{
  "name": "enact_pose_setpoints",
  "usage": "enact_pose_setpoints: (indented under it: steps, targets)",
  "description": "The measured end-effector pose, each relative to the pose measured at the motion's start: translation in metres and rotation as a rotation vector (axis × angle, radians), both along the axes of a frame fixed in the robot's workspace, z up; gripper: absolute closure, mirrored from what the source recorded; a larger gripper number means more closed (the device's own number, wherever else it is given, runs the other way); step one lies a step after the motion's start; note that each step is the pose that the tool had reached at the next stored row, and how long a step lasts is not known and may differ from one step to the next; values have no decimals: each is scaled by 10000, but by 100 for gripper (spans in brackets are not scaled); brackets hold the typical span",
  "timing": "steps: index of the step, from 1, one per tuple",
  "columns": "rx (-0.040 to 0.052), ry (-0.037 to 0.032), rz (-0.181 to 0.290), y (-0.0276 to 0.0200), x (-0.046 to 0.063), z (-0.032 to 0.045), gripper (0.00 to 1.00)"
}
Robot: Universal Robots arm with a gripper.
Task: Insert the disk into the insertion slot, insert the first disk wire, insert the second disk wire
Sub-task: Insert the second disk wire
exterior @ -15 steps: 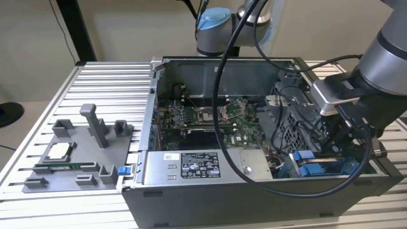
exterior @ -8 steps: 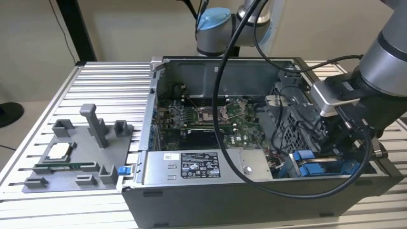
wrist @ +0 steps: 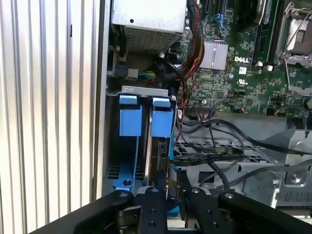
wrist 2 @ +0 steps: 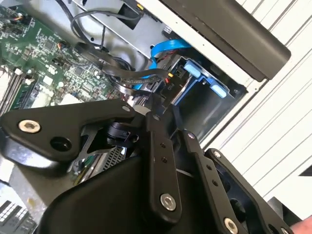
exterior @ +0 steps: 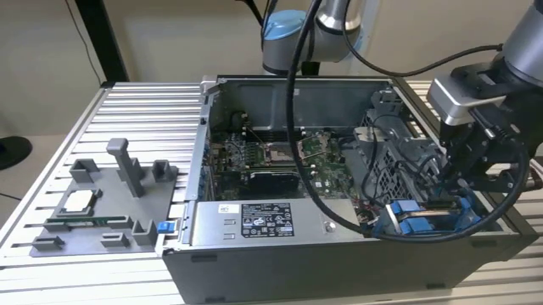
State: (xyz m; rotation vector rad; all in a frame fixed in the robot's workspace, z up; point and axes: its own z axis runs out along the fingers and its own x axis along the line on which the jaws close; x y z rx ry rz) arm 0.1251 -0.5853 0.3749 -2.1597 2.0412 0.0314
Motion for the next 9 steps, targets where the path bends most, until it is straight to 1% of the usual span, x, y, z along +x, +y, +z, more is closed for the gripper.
enact_pose_setpoints:
  steps: [2, 4, 9]
  targets:
    - [1, 0, 0, 0, 0, 68, 0]
    - [-1, 0, 1, 0, 1, 107, 0]
    - [3, 0, 1, 0, 1, 108, 0]
